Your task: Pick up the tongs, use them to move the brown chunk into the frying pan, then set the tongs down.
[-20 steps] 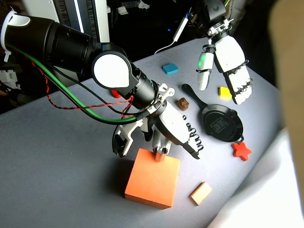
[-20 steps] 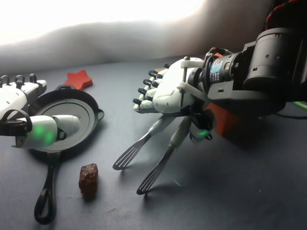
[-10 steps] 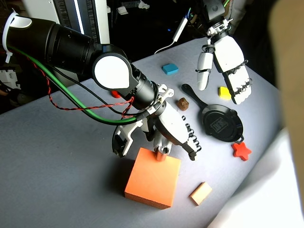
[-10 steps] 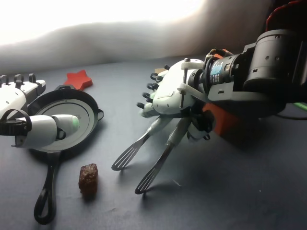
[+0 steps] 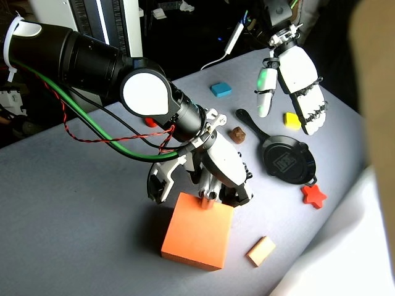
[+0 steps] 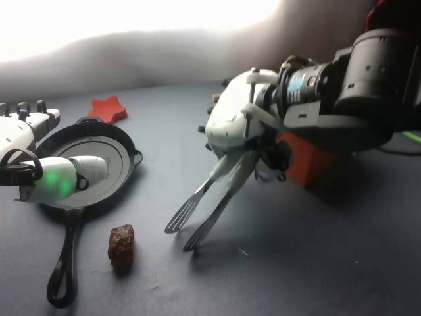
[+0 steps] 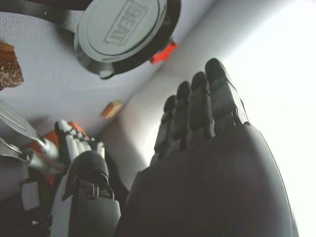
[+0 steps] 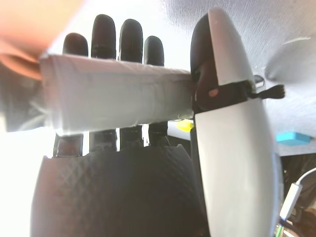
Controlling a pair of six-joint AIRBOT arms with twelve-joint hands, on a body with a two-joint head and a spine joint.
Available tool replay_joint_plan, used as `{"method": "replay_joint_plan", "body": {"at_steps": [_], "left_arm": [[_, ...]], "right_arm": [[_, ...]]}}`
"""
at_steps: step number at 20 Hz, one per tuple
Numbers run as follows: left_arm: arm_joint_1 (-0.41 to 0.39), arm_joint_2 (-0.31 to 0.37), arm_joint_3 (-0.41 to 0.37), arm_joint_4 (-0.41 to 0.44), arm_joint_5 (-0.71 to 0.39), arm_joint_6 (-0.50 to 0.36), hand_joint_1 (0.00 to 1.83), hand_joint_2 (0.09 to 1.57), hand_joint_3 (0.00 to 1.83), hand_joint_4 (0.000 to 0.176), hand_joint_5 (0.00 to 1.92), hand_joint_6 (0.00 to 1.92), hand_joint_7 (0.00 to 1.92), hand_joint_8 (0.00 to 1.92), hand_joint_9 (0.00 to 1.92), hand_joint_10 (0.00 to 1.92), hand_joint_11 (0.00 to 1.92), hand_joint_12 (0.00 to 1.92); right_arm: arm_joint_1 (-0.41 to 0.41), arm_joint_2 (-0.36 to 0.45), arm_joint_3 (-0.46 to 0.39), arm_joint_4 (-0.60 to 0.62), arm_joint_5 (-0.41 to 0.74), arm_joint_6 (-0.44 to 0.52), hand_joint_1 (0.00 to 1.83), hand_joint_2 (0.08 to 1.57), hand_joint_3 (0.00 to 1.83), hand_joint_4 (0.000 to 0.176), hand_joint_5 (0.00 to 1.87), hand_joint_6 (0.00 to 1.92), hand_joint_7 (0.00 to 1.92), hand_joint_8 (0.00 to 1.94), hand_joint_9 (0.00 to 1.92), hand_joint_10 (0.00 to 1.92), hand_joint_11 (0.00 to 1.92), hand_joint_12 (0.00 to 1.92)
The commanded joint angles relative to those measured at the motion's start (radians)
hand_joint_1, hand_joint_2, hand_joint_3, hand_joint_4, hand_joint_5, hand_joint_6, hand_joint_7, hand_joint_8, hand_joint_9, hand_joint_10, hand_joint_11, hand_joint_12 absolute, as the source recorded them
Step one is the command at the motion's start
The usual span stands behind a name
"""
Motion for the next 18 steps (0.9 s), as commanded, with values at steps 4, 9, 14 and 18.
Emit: {"method": "replay_joint_plan", "body": {"at_steps": [4, 9, 14, 18], "left_arm": [[-0.003, 0.005, 0.001, 0.053, -0.061, -0.002, 0.0, 1.2, 0.0, 0.0, 0.01, 0.0, 0.05, 0.0, 0.03, 0.0, 0.0, 0.18], [-0.003, 0.006, 0.001, 0.048, -0.061, -0.002, 0.0, 1.2, 0.0, 0.0, 0.03, 0.0, 0.07, 0.0, 0.04, 0.0, 0.0, 0.22], [-0.007, 0.009, 0.012, 0.036, -0.061, -0.002, 0.0, 1.2, 0.0, 0.0, 0.02, 0.0, 0.07, 0.0, 0.04, 0.0, 0.0, 0.22], [-0.008, 0.019, 0.023, 0.036, -0.051, -0.003, 0.0, 1.21, 0.0, 0.0, 0.04, 0.0, 0.09, 0.0, 0.06, 0.01, 0.0, 0.28]], "right_arm": [[0.04, 0.019, -0.02, -0.021, 0.075, -0.011, 1.09, 1.24, 0.0, 0.0, 0.73, 1.34, 1.05, 0.04, 0.85, 0.44, 0.47, 1.48], [0.1, 0.059, -0.064, -0.023, 0.03, 0.04, 1.09, 1.25, 0.0, 0.0, 0.72, 1.36, 1.04, 0.02, 0.82, 0.49, 0.48, 1.46], [0.151, 0.139, -0.189, -0.096, -0.023, 0.209, 1.12, 1.19, 0.0, 0.0, 0.7, 0.5, 1.0, 0.0, 0.77, 0.48, 0.43, 1.46], [0.158, 0.176, -0.302, -0.465, -0.138, 0.602, 1.13, 1.17, 0.0, 0.0, 0.72, 0.41, 1.0, 0.0, 0.77, 0.47, 0.42, 1.45]]}}
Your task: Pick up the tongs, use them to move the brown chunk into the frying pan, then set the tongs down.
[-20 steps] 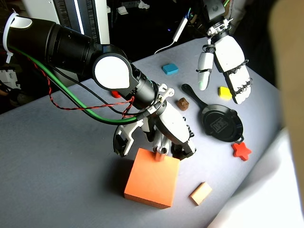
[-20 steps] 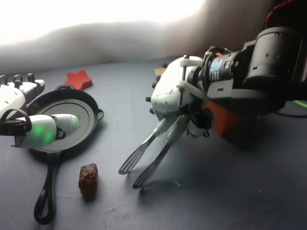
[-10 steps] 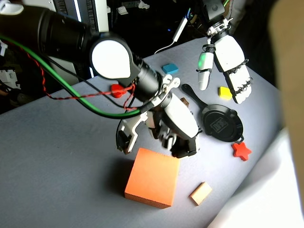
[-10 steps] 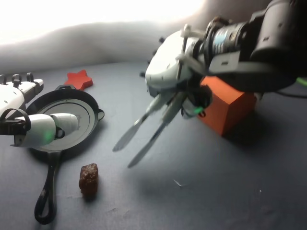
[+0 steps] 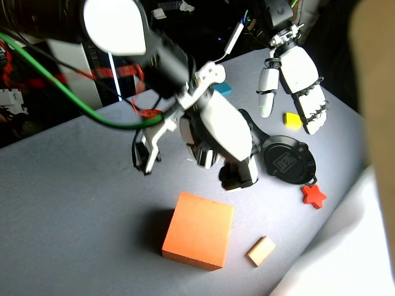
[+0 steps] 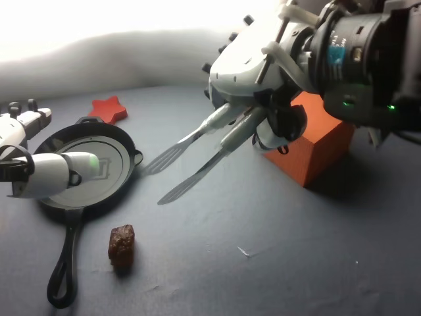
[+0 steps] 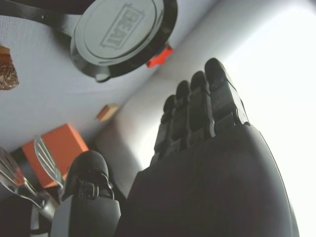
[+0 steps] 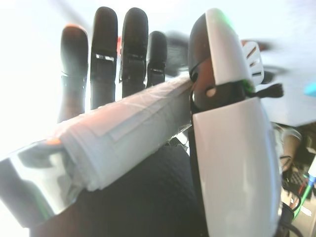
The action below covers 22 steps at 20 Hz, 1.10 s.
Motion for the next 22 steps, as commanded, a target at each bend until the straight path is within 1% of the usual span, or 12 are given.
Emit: {"method": "replay_joint_plan", "body": {"at_steps": [1, 4, 6, 7, 8, 9, 10, 11, 13, 15, 20, 22], "left_arm": [[-0.008, 0.016, 0.012, 0.055, -0.043, -0.003, 0.0, 1.21, 0.0, 0.0, 0.05, 0.01, 0.1, 0.01, 0.07, 0.01, 0.0, 0.31], [-0.014, 0.027, 0.03, 0.055, -0.015, -0.009, 0.0, 1.21, 0.0, 0.0, 0.05, 0.0, 0.09, 0.0, 0.06, 0.0, 0.0, 0.25], [-0.017, 0.033, 0.044, 0.055, 0.012, -0.012, 0.0, 1.2, 0.0, 0.0, 0.06, 0.01, 0.1, 0.01, 0.07, 0.0, 0.0, 0.28], [-0.019, 0.037, 0.053, 0.055, 0.031, -0.012, 0.0, 1.2, 0.0, 0.0, 0.06, 0.01, 0.1, 0.01, 0.07, 0.0, 0.0, 0.28], [-0.02, 0.038, 0.062, 0.055, 0.049, -0.017, 0.0, 1.21, 0.0, 0.0, 0.07, 0.01, 0.11, 0.01, 0.07, 0.01, 0.0, 0.28], [-0.021, 0.039, 0.068, 0.056, 0.058, -0.02, 0.0, 1.21, 0.0, 0.0, 0.07, 0.01, 0.11, 0.01, 0.07, 0.01, 0.0, 0.28], [-0.021, 0.039, 0.074, 0.056, 0.064, -0.025, 0.0, 1.21, 0.0, 0.0, 0.07, 0.01, 0.11, 0.01, 0.07, 0.01, 0.0, 0.28], [-0.021, 0.039, 0.078, 0.057, 0.067, -0.029, 0.0, 1.2, 0.0, 0.0, 0.06, 0.0, 0.09, 0.0, 0.05, 0.0, 0.0, 0.24], [-0.021, 0.039, 0.092, 0.075, 0.069, -0.043, 0.0, 1.2, 0.0, 0.0, 0.06, 0.0, 0.09, 0.0, 0.06, 0.0, 0.0, 0.25], [-0.022, 0.039, 0.098, 0.075, 0.07, -0.045, 0.0, 1.2, 0.0, 0.0, 0.06, 0.0, 0.09, 0.0, 0.06, 0.0, 0.0, 0.28], [-0.028, 0.039, 0.097, 0.079, 0.05, -0.051, 0.0, 1.2, 0.0, 0.0, 0.06, 0.0, 0.1, 0.0, 0.06, 0.0, 0.0, 0.29], [-0.031, 0.039, 0.099, 0.095, 0.041, -0.063, 0.0, 1.19, 0.0, 0.0, 0.07, 0.0, 0.11, 0.0, 0.07, 0.01, 0.0, 0.3]], "right_arm": [[0.011, 0.008, -0.028, -0.085, -0.021, 0.064, 1.12, 1.18, 0.0, 0.0, 0.73, 0.39, 0.99, 0.0, 0.76, 0.46, 0.41, 1.46], [0.011, 0.002, -0.079, -0.121, -0.115, 0.194, 1.11, 1.18, 0.0, 0.0, 0.74, 0.36, 0.98, 0.0, 0.75, 0.46, 0.38, 1.48], [0.009, -0.007, -0.097, -0.124, -0.159, 0.255, 1.12, 1.18, 0.0, 0.0, 0.76, 0.35, 0.99, 0.01, 0.77, 0.46, 0.41, 1.46], [0.006, -0.014, -0.107, -0.148, -0.201, 0.308, 1.12, 1.18, 0.0, 0.0, 0.76, 0.35, 0.99, 0.01, 0.77, 0.46, 0.41, 1.46], [-0.001, -0.024, -0.113, -0.192, -0.243, 0.393, 1.1, 1.19, 0.0, 0.0, 0.75, 0.34, 0.98, 0.0, 0.75, 0.45, 0.39, 1.46], [-0.009, -0.033, -0.114, -0.216, -0.253, 0.441, 1.1, 1.19, 0.0, 0.0, 0.75, 0.34, 0.98, 0.0, 0.75, 0.45, 0.39, 1.46], [-0.018, -0.042, -0.113, -0.236, -0.247, 0.468, 1.1, 1.19, 0.0, 0.0, 0.75, 0.33, 0.98, 0.0, 0.75, 0.45, 0.39, 1.46], [-0.028, -0.054, -0.112, -0.248, -0.248, 0.483, 1.1, 1.18, 0.0, 0.0, 0.75, 0.33, 0.98, 0.0, 0.75, 0.45, 0.39, 1.46], [-0.052, -0.087, -0.104, -0.25, -0.303, 0.586, 1.11, 1.18, 0.0, 0.0, 0.74, 0.32, 0.97, 0.0, 0.74, 0.46, 0.37, 1.49], [-0.062, -0.107, -0.097, -0.25, -0.308, 0.621, 1.11, 1.18, 0.0, 0.0, 0.75, 0.32, 0.97, 0.0, 0.74, 0.46, 0.37, 1.49], [-0.086, -0.159, -0.072, -0.251, -0.287, 0.621, 1.13, 1.17, 0.0, 0.0, 0.77, 0.3, 0.98, 0.0, 0.74, 0.47, 0.38, 1.48], [-0.105, -0.18, -0.057, -0.303, -0.276, 0.65, 1.13, 1.16, 0.0, 0.0, 0.77, 0.3, 0.98, 0.0, 0.74, 0.47, 0.38, 1.47]]}}
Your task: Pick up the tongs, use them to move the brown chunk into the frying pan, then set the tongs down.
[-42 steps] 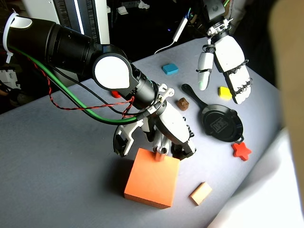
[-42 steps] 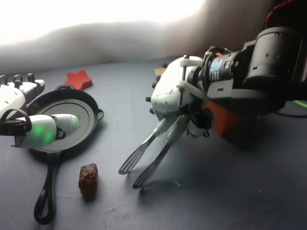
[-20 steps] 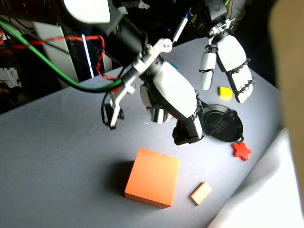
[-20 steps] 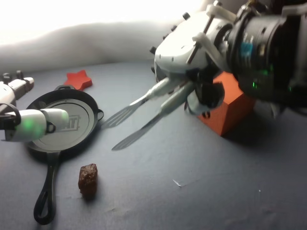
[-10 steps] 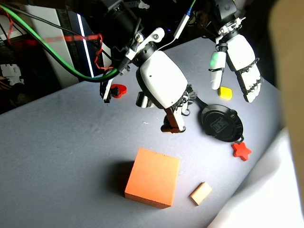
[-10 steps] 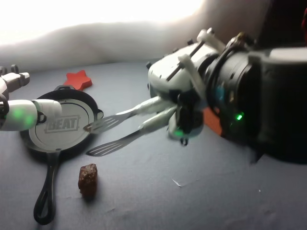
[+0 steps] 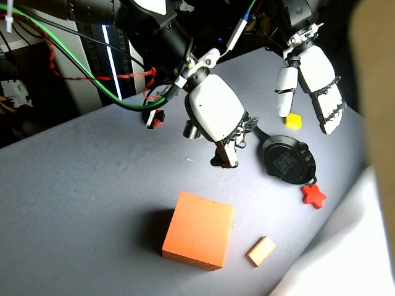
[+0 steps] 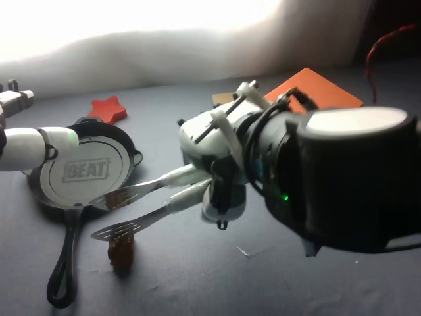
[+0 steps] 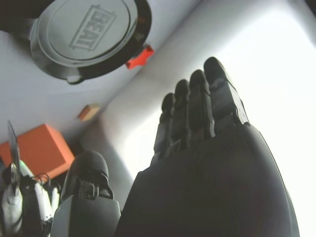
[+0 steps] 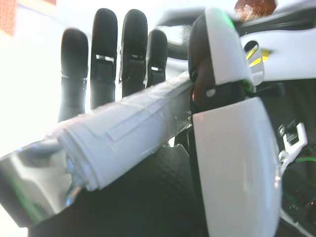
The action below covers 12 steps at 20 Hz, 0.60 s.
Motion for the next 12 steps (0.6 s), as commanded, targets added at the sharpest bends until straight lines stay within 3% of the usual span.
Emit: {"method": "replay_joint_plan", "body": {"at_steps": [1, 12], "left_arm": [[-0.016, 0.015, 0.005, 0.054, -0.076, -0.005, 0.0, 1.19, 0.0, 0.0, 0.06, 0.0, 0.1, 0.0, 0.07, 0.0, 0.0, 0.28], [-0.051, 0.014, 0.011, 0.067, -0.081, -0.011, 0.0, 1.21, 0.0, 0.0, 0.04, 0.0, 0.1, 0.0, 0.07, 0.0, 0.0, 0.28]], "right_arm": [[0.004, -0.005, 0.005, -0.095, 0.029, 0.006, 1.11, 1.17, 0.0, 0.0, 0.77, 0.29, 0.98, 0.0, 0.74, 0.46, 0.37, 1.47], [-0.037, -0.035, 0.035, -0.095, 0.045, -0.012, 1.1, 1.17, 0.0, 0.0, 0.75, 0.28, 0.95, 0.0, 0.72, 0.46, 0.35, 1.47]]}}
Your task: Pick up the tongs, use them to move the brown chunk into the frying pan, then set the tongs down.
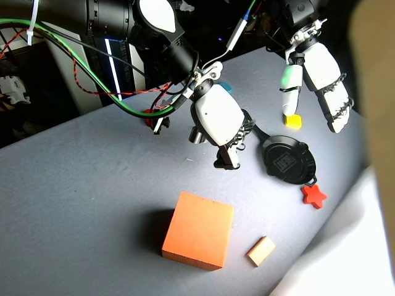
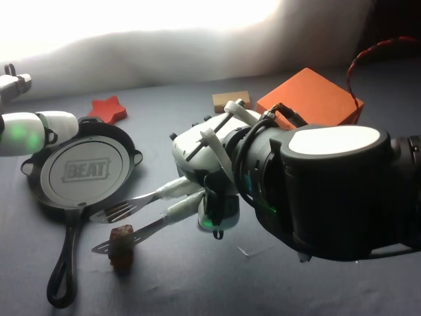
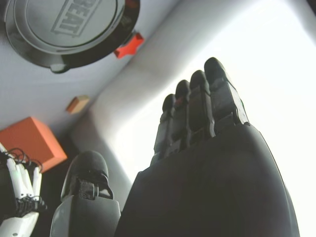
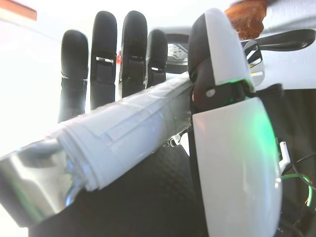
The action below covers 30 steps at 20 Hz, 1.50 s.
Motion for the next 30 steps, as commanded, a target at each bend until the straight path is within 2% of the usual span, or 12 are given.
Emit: {"method": "replay_joint_plan", "body": {"at_steps": [1, 5, 8, 10, 14, 17, 20, 23, 30], "left_arm": [[-0.012, 0.014, 0.008, 0.06, -0.063, -0.004, 0.0, 1.21, 0.0, 0.0, 0.05, 0.0, 0.1, 0.0, 0.07, 0.0, 0.0, 0.27], [-0.021, 0.006, 0.006, 0.072, -0.063, -0.005, 0.0, 1.21, 0.0, 0.0, 0.05, 0.0, 0.09, 0.0, 0.06, 0.0, 0.0, 0.31], [-0.035, -0.005, 0.007, 0.072, -0.058, 0.008, 0.0, 1.21, 0.0, 0.0, 0.04, 0.0, 0.09, 0.0, 0.05, 0.0, 0.0, 0.26], [-0.045, -0.008, 0.014, 0.072, -0.046, 0.019, 0.0, 1.21, 0.0, 0.0, 0.02, 0.01, 0.07, 0.01, 0.03, 0.01, 0.0, 0.15], [-0.058, -0.009, 0.019, 0.072, -0.041, 0.023, 0.0, 1.2, 0.0, 0.0, 0.05, 0.01, 0.1, 0.0, 0.07, 0.01, 0.0, 0.29], [-0.062, -0.008, 0.019, 0.072, -0.041, 0.024, 0.0, 1.21, 0.0, 0.0, 0.04, 0.0, 0.08, 0.0, 0.06, 0.0, 0.0, 0.24], [-0.066, -0.006, 0.022, 0.072, -0.041, 0.024, 0.0, 1.2, 0.0, 0.0, 0.06, 0.0, 0.11, 0.0, 0.09, 0.01, 0.0, 0.33], [-0.066, -0.007, 0.021, 0.072, -0.041, 0.02, 0.0, 1.21, 0.0, 0.0, 0.06, 0.0, 0.09, 0.0, 0.05, 0.0, 0.0, 0.25], [-0.063, -0.012, 0.025, 0.072, -0.041, 0.02, 0.0, 1.2, 0.0, 0.0, 0.06, 0.0, 0.1, 0.0, 0.07, 0.0, 0.0, 0.31]], "right_arm": [[0.004, 0.003, -0.002, -0.07, 0.018, -0.001, 1.1, 1.16, 0.0, 0.0, 0.75, 0.28, 0.95, 0.01, 0.72, 0.47, 0.35, 1.47], [-0.004, 0.007, -0.008, -0.07, 0.022, 0.001, 1.09, 1.17, 0.0, 0.0, 0.73, 0.27, 0.93, 0.0, 0.7, 0.47, 0.32, 1.47], [-0.01, 0.007, -0.007, -0.07, 0.033, -0.006, 1.08, 1.16, 0.0, 0.0, 0.73, 0.28, 0.93, 0.0, 0.7, 0.47, 0.31, 1.46], [-0.012, 0.007, -0.007, -0.07, 0.038, -0.007, 1.09, 1.16, 0.0, 0.0, 0.73, 0.28, 0.93, 0.0, 0.7, 0.48, 0.31, 1.46], [-0.022, 0.008, -0.004, -0.08, 0.052, -0.006, 1.07, 1.17, 0.0, 0.0, 0.71, 0.27, 0.91, 0.0, 0.67, 0.47, 0.28, 1.47], [-0.017, 0.009, 0.001, -0.093, 0.063, -0.002, 1.06, 1.16, 0.0, 0.0, 0.72, 0.26, 0.9, 0.0, 0.68, 0.46, 0.29, 1.44], [-0.009, 0.009, 0.012, -0.094, 0.068, -0.001, 1.04, 1.18, 0.0, 0.0, 0.7, 0.24, 0.87, 0.0, 0.66, 0.44, 0.28, 1.44], [-0.005, 0.01, 0.024, -0.105, 0.083, -0.003, 1.05, 1.17, 0.0, 0.0, 0.71, 0.24, 0.88, 0.0, 0.66, 0.44, 0.27, 1.44], [-0.024, 0.009, 0.032, -0.201, 0.126, 0.004, 1.06, 1.17, 0.0, 0.0, 0.73, 0.23, 0.88, 0.01, 0.67, 0.44, 0.28, 1.45]]}}
